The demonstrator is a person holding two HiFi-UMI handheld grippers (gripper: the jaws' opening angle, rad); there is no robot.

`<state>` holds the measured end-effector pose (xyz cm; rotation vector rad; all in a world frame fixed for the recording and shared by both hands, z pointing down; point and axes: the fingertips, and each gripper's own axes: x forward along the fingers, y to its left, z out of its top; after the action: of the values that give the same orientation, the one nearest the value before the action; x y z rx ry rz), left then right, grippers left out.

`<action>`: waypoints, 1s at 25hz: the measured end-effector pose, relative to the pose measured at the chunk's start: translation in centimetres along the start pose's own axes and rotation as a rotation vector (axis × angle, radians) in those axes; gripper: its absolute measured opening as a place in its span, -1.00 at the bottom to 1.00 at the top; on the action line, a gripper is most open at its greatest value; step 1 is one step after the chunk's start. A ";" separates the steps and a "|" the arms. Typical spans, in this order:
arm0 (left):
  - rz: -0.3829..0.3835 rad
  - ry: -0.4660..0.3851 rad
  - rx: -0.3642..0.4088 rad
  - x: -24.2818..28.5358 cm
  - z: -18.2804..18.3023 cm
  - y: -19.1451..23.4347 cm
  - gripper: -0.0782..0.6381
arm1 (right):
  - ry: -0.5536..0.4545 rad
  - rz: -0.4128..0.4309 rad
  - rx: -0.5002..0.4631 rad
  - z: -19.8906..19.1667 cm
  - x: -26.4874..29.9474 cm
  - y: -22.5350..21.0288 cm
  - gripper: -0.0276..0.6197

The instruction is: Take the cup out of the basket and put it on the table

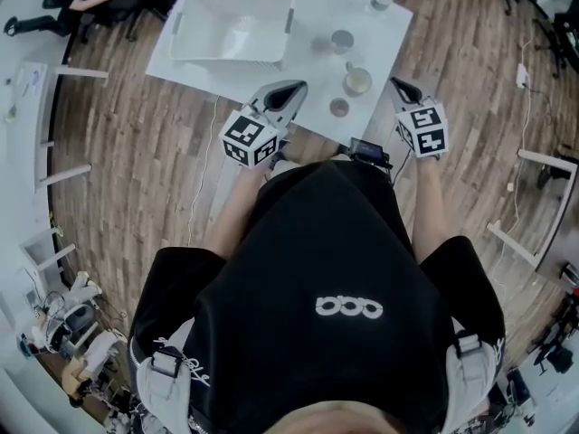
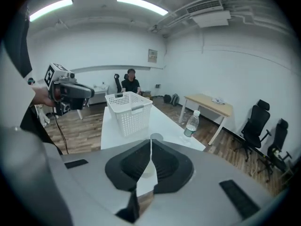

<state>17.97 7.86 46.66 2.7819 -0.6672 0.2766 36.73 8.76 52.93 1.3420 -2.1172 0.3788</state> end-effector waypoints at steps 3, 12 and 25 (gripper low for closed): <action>-0.030 0.009 0.010 0.8 0.2 -0.1 -0.76 | -0.040 -0.009 0.057 -0.2 -1.4 1.0 -0.82; -0.086 0.034 0.013 2.4 -0.2 -0.9 -0.76 | -0.079 0.014 0.178 -2.2 -2.8 4.0 -0.82; -0.121 0.043 -0.008 2.9 -1.2 -1.1 -0.76 | -0.057 0.000 0.191 -3.3 -3.0 4.5 -0.83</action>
<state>20.92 7.96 48.33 2.7864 -0.4858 0.3078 34.77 14.67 54.01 1.4756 -2.1717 0.5616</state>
